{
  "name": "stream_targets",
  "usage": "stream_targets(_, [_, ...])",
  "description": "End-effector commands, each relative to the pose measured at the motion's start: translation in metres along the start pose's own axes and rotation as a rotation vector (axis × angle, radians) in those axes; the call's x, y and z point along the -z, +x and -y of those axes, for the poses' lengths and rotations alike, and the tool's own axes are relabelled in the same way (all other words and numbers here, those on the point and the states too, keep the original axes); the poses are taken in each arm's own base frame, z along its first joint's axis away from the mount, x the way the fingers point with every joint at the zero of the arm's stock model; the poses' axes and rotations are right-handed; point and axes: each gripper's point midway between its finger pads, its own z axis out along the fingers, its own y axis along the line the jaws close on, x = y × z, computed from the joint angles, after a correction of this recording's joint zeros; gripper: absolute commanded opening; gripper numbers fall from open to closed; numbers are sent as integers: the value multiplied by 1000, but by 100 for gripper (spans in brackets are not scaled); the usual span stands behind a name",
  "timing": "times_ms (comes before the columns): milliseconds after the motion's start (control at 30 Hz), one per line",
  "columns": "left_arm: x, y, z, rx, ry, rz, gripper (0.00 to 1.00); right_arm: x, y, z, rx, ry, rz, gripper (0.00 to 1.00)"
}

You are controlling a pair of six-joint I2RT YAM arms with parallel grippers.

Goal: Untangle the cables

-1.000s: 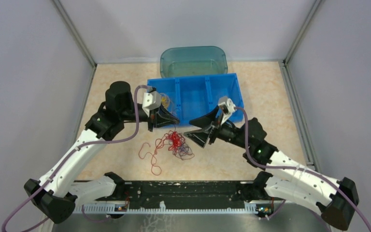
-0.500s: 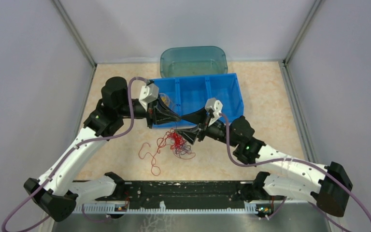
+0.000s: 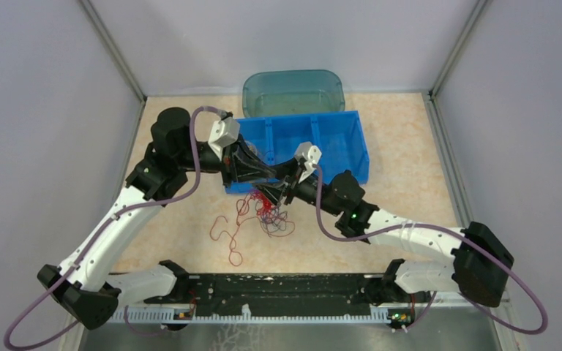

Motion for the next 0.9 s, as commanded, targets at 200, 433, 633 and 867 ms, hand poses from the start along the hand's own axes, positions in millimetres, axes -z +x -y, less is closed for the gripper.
stream_targets(200, [0,-56,11,-98,65,76,1,0,41,5,-99,17,-9,47])
stream_targets(433, [2,-90,12,-176,55,117,1,21,73,10,-155,60,-50,46])
stream_targets(633, [6,-128,14,-285,38,156,1,38,97,14,-181,96,-95,47])
stream_targets(867, [11,-174,16,-439,5,219,1,51,106,16,-199,120,-113,50])
